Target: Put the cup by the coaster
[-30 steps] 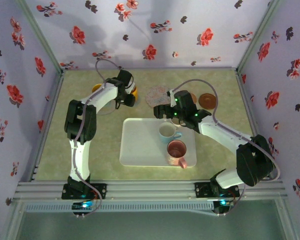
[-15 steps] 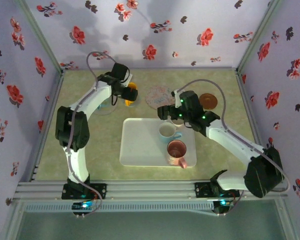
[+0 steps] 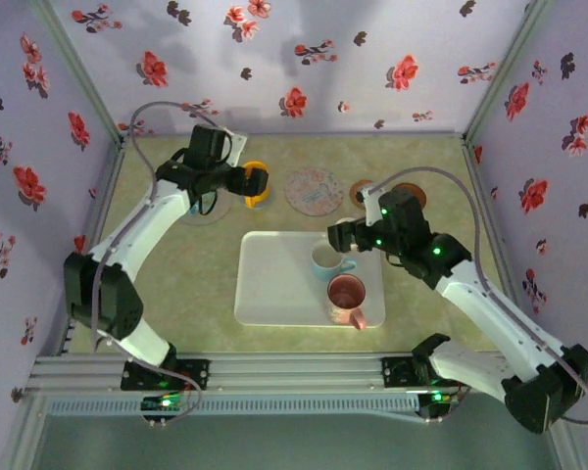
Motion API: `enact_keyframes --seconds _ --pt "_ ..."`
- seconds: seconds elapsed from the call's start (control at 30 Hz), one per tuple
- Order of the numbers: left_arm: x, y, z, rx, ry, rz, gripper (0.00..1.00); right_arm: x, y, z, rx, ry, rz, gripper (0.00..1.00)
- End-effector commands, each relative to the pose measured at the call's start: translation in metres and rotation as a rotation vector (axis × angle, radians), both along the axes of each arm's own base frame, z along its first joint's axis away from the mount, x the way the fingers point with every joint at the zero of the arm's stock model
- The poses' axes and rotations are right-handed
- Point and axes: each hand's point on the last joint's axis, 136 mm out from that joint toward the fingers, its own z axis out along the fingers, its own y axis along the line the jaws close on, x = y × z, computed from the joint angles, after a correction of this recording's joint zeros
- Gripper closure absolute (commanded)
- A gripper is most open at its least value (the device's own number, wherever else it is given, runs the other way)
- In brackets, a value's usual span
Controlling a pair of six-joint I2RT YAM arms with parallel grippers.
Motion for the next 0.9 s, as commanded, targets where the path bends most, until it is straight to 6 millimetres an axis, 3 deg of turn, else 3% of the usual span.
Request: enact_keyframes --seconds 0.0,0.23,0.87 --pt "-0.014 -0.015 0.026 -0.086 -0.090 -0.098 0.00 -0.020 -0.010 -0.012 -0.042 0.057 0.025 0.01" --pt "-0.047 -0.025 0.030 -0.158 -0.118 -0.214 0.00 -0.038 -0.017 -0.023 -0.079 0.102 0.032 0.01" --pt "-0.122 -0.036 -0.005 -0.099 -0.121 -0.445 0.00 -0.088 -0.014 -0.066 -0.192 0.236 0.078 0.02"
